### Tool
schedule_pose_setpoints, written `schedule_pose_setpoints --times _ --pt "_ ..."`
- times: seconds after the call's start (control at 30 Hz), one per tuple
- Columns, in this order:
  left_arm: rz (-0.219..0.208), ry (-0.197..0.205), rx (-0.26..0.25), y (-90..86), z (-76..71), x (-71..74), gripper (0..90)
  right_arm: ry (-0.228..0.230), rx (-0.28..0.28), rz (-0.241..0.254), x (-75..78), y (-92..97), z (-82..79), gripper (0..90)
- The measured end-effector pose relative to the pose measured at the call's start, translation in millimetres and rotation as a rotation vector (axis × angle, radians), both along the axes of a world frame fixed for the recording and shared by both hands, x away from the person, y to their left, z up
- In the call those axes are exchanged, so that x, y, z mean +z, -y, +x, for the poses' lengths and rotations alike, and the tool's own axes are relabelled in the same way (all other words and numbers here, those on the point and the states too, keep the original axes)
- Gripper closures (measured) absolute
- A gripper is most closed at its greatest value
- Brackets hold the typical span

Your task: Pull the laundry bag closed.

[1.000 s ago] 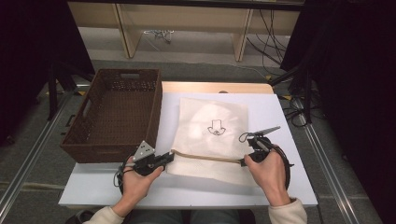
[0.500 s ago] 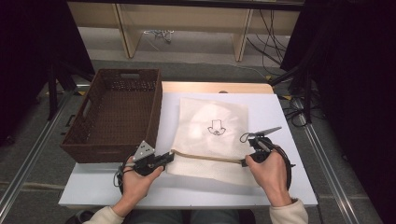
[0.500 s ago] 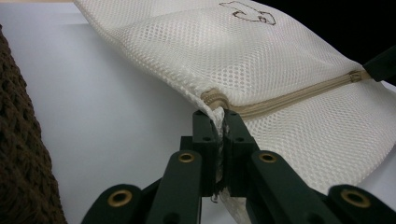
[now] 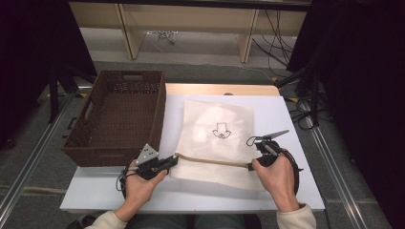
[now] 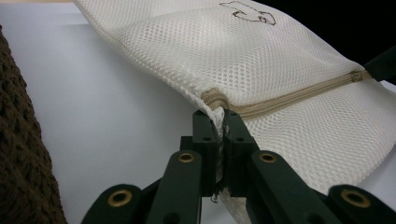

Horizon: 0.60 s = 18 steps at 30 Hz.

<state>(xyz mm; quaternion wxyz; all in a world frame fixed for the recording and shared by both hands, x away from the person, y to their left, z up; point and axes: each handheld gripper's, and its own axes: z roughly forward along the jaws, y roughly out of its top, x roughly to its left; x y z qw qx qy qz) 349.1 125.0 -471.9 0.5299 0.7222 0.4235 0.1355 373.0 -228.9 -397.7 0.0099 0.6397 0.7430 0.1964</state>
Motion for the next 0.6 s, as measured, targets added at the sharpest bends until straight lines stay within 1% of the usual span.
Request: schedule_pose_setpoints --times 0.03,0.07,0.1,0.13,0.3,0.43,0.47,0.5,0.6 --pt "-0.003 -0.006 0.006 -0.2 -0.2 0.3 85.3 -0.004 -0.009 -0.008 -0.1 -0.6 -0.2 87.3" --pt "0.001 -0.006 0.009 -0.3 -0.3 0.3 85.3 0.003 0.007 -0.008 -1.1 1.2 0.2 87.4" --pt "0.003 -0.003 0.004 -0.3 -0.1 0.2 85.3 -0.006 -0.005 -0.009 -0.4 0.7 0.2 87.4" --pt "0.001 -0.002 0.006 0.0 -0.1 0.0 85.3 0.0 -0.005 -0.01 -0.1 1.6 -0.1 87.4" --pt "0.003 -0.006 0.008 -0.1 -0.4 0.3 85.3 -0.005 -0.011 -0.007 0.1 2.3 -0.4 87.4" --pt "-0.002 0.0 0.001 -0.2 0.3 0.0 85.3 0.0 -0.01 0.001 0.4 3.3 -0.6 87.4" --pt "-0.004 -0.004 0.005 -0.2 0.0 0.1 85.3 0.001 -0.009 -0.002 0.4 4.0 -0.6 87.3" --pt "0.0 -0.005 0.008 -0.2 -0.3 0.4 85.3 -0.001 -0.019 0.003 0.7 3.8 -0.8 87.3" --pt "-0.005 0.0 0.001 0.0 0.3 0.1 85.3 0.0 -0.013 0.007 1.3 5.1 -0.6 87.4"
